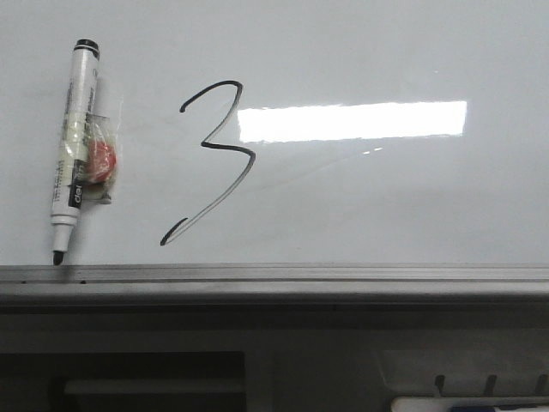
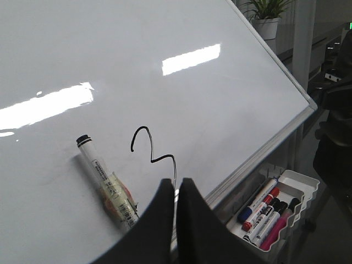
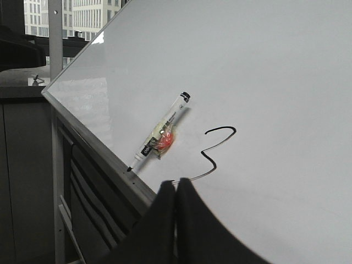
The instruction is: Write number 3 on whiteboard
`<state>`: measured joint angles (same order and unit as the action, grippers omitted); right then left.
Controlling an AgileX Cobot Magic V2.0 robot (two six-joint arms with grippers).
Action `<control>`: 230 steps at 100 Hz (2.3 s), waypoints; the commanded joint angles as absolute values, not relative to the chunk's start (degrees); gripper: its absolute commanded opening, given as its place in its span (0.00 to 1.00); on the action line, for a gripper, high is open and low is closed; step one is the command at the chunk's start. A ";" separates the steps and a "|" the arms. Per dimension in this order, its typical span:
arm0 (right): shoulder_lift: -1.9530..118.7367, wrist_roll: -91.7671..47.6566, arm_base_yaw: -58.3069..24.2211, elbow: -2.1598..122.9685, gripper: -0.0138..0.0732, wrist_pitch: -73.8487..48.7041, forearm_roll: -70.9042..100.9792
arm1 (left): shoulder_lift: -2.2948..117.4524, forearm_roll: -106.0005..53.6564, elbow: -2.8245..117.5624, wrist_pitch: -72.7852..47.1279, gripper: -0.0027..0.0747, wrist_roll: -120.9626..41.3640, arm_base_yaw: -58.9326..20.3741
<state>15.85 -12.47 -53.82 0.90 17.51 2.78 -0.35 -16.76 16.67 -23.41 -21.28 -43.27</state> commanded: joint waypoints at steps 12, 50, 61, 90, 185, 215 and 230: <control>16.12 -12.83 -53.82 2.41 0.11 22.53 2.32 | -0.93 -17.88 18.18 -19.70 0.01 -21.04 -43.17; 16.12 -12.83 -53.82 2.41 0.11 22.53 2.32 | -0.93 -17.88 17.68 -19.56 0.01 -21.04 -43.17; 16.12 -12.83 -53.82 2.41 0.11 22.53 2.32 | -0.93 -17.88 16.55 -19.80 0.01 -21.04 -43.17; 16.12 -12.83 -53.82 2.41 0.11 22.53 2.32 | -0.93 -7.70 14.80 -17.96 0.01 -14.50 -36.81; 16.12 -12.83 -53.82 2.41 0.11 22.53 2.32 | -1.72 -1.99 -0.64 -16.24 0.01 -0.41 0.08; 16.12 -12.83 -53.82 2.41 0.11 22.53 2.32 | -1.72 -1.99 -0.64 -16.24 0.01 -0.41 0.08; 16.12 -12.83 -53.82 2.41 0.11 22.53 2.32 | -1.72 -1.99 -0.64 -16.24 0.01 -0.41 0.08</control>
